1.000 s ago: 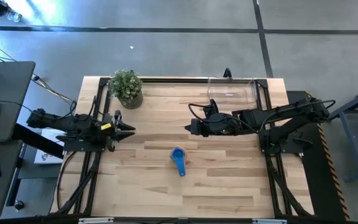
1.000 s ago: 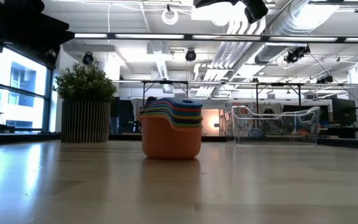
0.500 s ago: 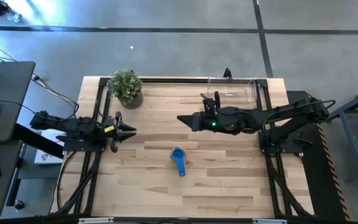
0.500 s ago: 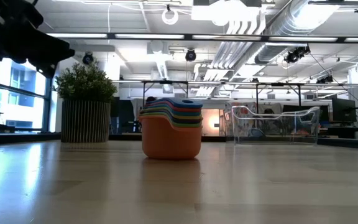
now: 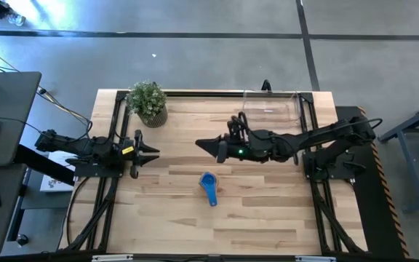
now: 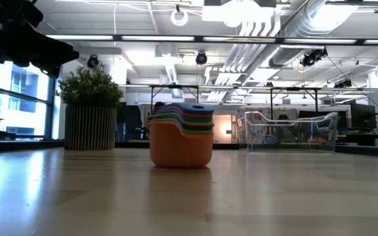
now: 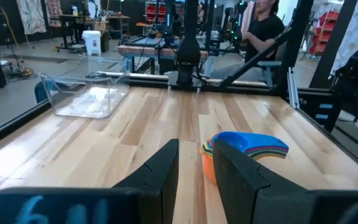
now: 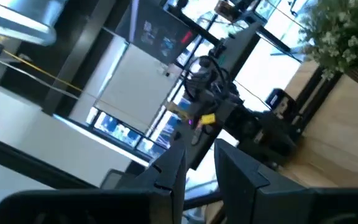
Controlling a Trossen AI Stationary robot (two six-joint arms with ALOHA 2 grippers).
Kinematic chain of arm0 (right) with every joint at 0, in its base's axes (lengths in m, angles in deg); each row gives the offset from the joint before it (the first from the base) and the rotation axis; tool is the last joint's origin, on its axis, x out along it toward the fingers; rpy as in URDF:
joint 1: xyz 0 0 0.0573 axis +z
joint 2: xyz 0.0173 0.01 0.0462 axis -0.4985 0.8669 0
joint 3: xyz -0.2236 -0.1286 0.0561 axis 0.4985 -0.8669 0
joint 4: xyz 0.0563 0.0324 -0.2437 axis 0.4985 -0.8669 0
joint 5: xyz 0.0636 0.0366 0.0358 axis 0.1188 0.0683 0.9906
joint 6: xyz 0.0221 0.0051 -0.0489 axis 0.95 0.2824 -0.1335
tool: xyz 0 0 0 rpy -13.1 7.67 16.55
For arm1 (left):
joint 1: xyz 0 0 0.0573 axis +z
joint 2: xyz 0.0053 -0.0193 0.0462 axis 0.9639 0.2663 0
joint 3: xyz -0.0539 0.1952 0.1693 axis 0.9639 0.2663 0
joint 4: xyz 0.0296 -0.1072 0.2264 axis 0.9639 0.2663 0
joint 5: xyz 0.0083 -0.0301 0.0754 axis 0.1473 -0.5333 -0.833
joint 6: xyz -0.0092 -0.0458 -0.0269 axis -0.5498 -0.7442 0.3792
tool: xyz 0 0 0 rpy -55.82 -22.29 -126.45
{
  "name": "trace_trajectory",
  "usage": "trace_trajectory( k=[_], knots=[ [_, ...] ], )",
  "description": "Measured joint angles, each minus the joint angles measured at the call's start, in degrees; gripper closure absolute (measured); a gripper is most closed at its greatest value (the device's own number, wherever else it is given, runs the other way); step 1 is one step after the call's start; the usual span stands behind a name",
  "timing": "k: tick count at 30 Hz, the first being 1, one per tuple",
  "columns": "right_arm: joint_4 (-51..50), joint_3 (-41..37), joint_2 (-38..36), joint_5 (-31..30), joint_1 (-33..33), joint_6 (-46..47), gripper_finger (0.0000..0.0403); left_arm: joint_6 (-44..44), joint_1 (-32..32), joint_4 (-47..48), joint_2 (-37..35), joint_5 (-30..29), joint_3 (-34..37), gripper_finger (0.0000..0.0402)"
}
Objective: Nest measuring cups in basket
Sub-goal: Adjust the nested measuring cups
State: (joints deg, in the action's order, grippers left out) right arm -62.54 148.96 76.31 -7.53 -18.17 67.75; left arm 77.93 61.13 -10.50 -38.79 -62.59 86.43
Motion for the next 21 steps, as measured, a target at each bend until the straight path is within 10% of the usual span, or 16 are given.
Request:
trace_trajectory(
  k=[8, 21],
  knots=[
    [-5.11, 11.87, 6.93, 8.28, 0.36, -8.49, 0.0327, 0.94, 0.0, -0.03, 0.0, 0.05, -0.02, 0.0312],
    [-55.2, 41.6, 19.94, 17.62, -2.1, -21.03, 0.0327, 0.93, 0.02, 0.0, 0.0, 0.03, -0.02, 0.0312]
  ],
)
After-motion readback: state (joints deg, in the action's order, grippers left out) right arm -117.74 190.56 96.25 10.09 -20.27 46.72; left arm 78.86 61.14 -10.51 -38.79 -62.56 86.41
